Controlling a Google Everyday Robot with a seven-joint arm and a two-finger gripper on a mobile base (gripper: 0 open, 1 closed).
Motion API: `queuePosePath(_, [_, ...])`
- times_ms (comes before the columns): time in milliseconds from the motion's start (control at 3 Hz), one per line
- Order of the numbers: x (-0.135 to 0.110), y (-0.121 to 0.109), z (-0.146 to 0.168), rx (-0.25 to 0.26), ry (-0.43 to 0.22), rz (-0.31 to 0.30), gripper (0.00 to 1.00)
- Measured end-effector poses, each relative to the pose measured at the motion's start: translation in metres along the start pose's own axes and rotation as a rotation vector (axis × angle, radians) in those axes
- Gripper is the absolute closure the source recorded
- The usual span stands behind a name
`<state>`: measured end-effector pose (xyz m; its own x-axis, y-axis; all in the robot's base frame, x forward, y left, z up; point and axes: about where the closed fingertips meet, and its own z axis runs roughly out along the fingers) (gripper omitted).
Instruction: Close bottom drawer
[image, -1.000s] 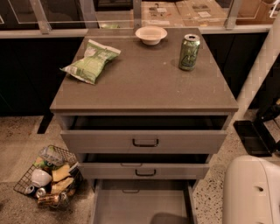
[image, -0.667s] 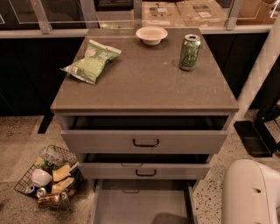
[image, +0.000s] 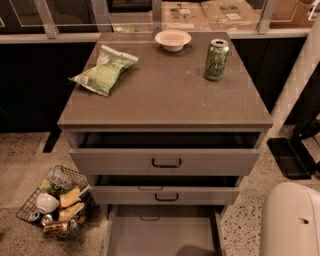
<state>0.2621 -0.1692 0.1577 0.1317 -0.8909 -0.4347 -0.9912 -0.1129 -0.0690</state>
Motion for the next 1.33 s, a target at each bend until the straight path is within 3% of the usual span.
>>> queuePosePath(333, [0.052,0.032,-0.013,-0.12,0.132,-0.055,1.0])
queuePosePath(667, [0.07,0.138,-0.029,-0.335,0.203,-0.135,1.0])
queuePosePath(1000, [0.061,0.161,-0.031,-0.399,0.213,-0.209,1.0])
queuePosePath(1333, [0.061,0.161,-0.031,-0.399,0.213,-0.209,1.0])
